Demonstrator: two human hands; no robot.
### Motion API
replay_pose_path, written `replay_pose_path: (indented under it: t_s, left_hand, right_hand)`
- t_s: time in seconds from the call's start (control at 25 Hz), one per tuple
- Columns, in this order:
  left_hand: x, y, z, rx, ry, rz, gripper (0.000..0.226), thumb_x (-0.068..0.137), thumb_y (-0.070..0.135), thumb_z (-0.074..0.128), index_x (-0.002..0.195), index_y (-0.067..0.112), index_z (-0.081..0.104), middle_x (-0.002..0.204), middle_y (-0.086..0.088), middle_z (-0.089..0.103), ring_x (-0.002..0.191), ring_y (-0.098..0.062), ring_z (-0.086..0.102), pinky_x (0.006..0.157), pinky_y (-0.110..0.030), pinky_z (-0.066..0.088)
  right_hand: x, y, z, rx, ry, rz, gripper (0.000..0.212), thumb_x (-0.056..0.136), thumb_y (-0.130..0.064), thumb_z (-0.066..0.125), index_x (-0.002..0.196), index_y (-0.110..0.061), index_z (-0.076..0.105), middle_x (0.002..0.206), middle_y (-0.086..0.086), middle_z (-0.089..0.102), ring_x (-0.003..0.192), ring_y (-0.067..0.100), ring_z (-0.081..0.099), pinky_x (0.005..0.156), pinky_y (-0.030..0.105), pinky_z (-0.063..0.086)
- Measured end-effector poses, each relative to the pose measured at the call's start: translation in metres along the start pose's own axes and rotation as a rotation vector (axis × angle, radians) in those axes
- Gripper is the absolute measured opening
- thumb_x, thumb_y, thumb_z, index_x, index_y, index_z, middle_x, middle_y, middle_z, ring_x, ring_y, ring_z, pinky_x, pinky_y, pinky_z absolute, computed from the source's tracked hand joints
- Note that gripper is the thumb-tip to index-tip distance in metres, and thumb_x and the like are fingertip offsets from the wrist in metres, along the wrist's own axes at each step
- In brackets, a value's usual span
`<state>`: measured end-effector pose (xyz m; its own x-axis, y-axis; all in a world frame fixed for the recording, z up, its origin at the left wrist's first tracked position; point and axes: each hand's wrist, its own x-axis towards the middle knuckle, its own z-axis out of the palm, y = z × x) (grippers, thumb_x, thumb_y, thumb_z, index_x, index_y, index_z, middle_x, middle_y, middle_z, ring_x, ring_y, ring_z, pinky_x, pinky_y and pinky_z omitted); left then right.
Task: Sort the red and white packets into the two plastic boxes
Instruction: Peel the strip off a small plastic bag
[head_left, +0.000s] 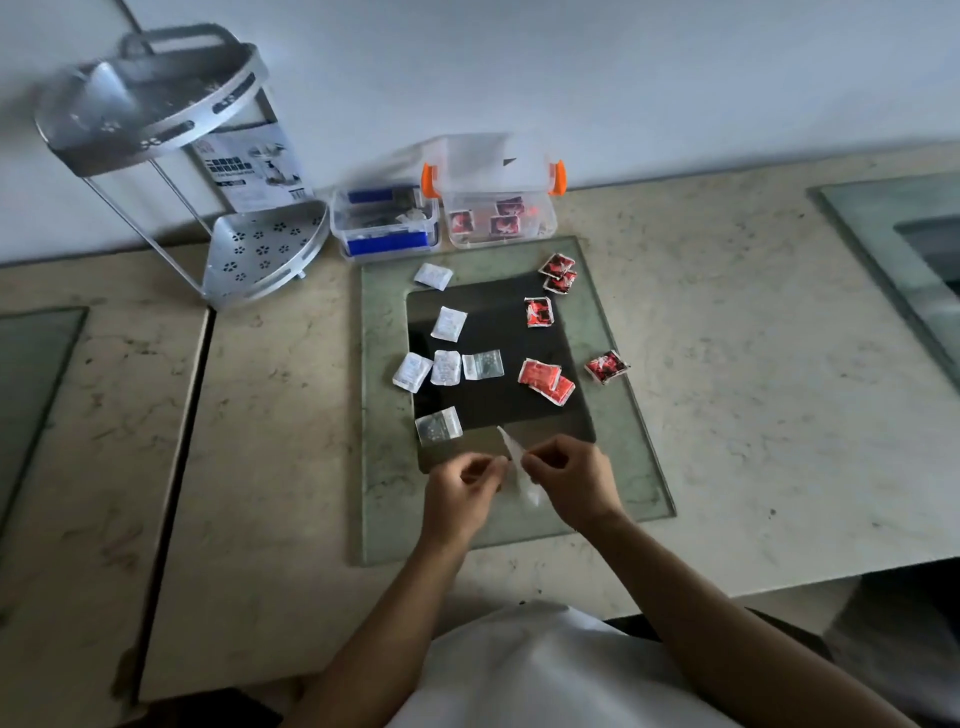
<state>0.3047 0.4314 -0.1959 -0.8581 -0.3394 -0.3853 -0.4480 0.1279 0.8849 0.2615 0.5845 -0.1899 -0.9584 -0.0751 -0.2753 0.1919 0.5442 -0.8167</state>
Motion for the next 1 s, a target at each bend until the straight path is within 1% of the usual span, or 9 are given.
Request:
replay_pose_path:
  t_s: [0.04, 0.12, 0.24, 0.36, 0.56, 0.76, 0.84, 0.92, 1.0]
  left_hand:
    - [-0.004, 0.0, 0.004, -0.032, -0.026, -0.019, 0.012, 0.084, 0.035, 0.075, 0.078, 0.025, 0.073, 0.078, -0.004, 0.077, 0.076, -0.023, 0.074, 0.075, -0.042, 0.062]
    - [-0.01, 0.001, 0.008, -0.11, -0.041, -0.049, 0.009, 0.088, 0.027, 0.073, 0.079, 0.023, 0.074, 0.08, -0.009, 0.077, 0.075, -0.025, 0.075, 0.073, -0.039, 0.063]
    - [-0.013, -0.001, 0.007, -0.166, -0.028, -0.064, 0.008, 0.089, 0.018, 0.072, 0.081, 0.017, 0.075, 0.075, -0.009, 0.076, 0.068, -0.019, 0.072, 0.07, -0.033, 0.061]
    - [-0.015, -0.004, 0.004, -0.144, -0.029, -0.088, 0.006, 0.088, 0.015, 0.072, 0.088, 0.011, 0.077, 0.078, -0.011, 0.076, 0.067, -0.016, 0.071, 0.068, -0.03, 0.06]
    - [-0.011, -0.007, 0.001, -0.089, -0.054, -0.1, 0.011, 0.088, 0.013, 0.07, 0.09, 0.006, 0.077, 0.079, -0.011, 0.077, 0.072, -0.02, 0.074, 0.07, -0.031, 0.061]
    - [-0.01, -0.006, 0.0, -0.04, -0.13, -0.09, 0.014, 0.089, 0.017, 0.07, 0.093, 0.005, 0.077, 0.083, -0.012, 0.077, 0.079, -0.026, 0.075, 0.074, -0.034, 0.062]
    - [-0.007, -0.004, -0.001, 0.015, -0.147, -0.083, 0.014, 0.089, 0.018, 0.07, 0.092, 0.006, 0.077, 0.081, -0.011, 0.077, 0.077, -0.024, 0.074, 0.074, -0.035, 0.062]
    - [-0.007, -0.004, -0.003, 0.172, -0.189, -0.026, 0.013, 0.087, 0.023, 0.069, 0.083, 0.012, 0.074, 0.075, -0.004, 0.074, 0.07, -0.014, 0.069, 0.069, -0.032, 0.058]
    - [-0.01, -0.003, -0.002, 0.389, -0.261, 0.075, 0.014, 0.086, 0.028, 0.068, 0.079, 0.016, 0.069, 0.072, 0.003, 0.069, 0.064, -0.007, 0.061, 0.06, -0.023, 0.049]
  right_hand:
    - [-0.003, 0.002, 0.003, 0.009, -0.009, 0.008, 0.009, 0.084, -0.023, 0.078, 0.08, -0.016, 0.075, 0.073, -0.006, 0.072, 0.068, 0.009, 0.068, 0.061, 0.022, 0.054]
    - [-0.009, 0.005, 0.008, 0.033, -0.02, 0.017, 0.012, 0.08, -0.028, 0.082, 0.078, -0.018, 0.076, 0.071, -0.007, 0.072, 0.066, 0.007, 0.068, 0.058, 0.018, 0.053]
    - [-0.015, 0.005, 0.012, 0.065, -0.037, 0.009, 0.014, 0.076, -0.031, 0.084, 0.075, -0.02, 0.076, 0.069, -0.008, 0.073, 0.066, 0.004, 0.067, 0.055, 0.016, 0.051]
    - [-0.019, 0.007, 0.016, 0.087, -0.1, 0.009, 0.014, 0.076, -0.032, 0.084, 0.077, -0.021, 0.075, 0.071, -0.007, 0.074, 0.069, 0.008, 0.069, 0.062, 0.024, 0.057]
    - [-0.021, 0.008, 0.014, 0.126, -0.207, 0.042, 0.015, 0.082, -0.034, 0.079, 0.087, -0.02, 0.075, 0.078, -0.003, 0.075, 0.073, 0.013, 0.071, 0.068, 0.026, 0.06]
    - [-0.014, 0.008, 0.01, 0.178, -0.205, 0.116, 0.012, 0.086, -0.026, 0.073, 0.083, -0.016, 0.076, 0.073, 0.003, 0.076, 0.073, 0.023, 0.072, 0.068, 0.034, 0.06]
    - [-0.01, 0.008, 0.009, 0.081, -0.231, 0.081, 0.013, 0.086, -0.027, 0.073, 0.079, -0.017, 0.076, 0.07, 0.001, 0.074, 0.066, 0.018, 0.069, 0.063, 0.029, 0.057]
    - [-0.006, 0.008, 0.003, -0.14, -0.299, -0.039, 0.014, 0.087, -0.027, 0.07, 0.079, -0.017, 0.076, 0.07, -0.002, 0.072, 0.06, 0.008, 0.062, 0.057, 0.022, 0.049]
    - [-0.001, 0.008, -0.003, -0.361, -0.413, -0.186, 0.014, 0.09, -0.026, 0.066, 0.087, -0.016, 0.075, 0.08, -0.004, 0.073, 0.07, 0.007, 0.063, 0.064, 0.025, 0.052]
